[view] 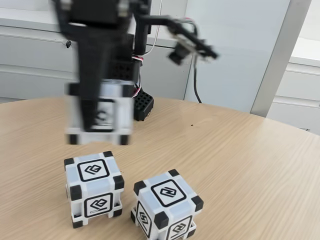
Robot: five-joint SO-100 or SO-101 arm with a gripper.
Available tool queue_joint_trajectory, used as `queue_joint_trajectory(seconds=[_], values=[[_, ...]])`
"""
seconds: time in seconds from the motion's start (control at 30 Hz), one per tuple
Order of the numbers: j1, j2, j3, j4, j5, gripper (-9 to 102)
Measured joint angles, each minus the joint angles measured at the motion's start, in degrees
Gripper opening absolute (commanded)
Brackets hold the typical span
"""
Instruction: Stack cubes from left to right.
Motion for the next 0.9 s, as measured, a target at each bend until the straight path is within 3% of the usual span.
queue_joint_trajectory(seconds=[0.17,0.57,0.73,0.9], values=[[1.32,-0.35,0.00,0.00,-4.39,0],[1.05,-5.71,0.00,-0.09,-29.53,0],[1.93,-5.71,0.00,-0.09,-30.85,0],[2.11,-7.73,0.00,-0.09,-25.84,0]])
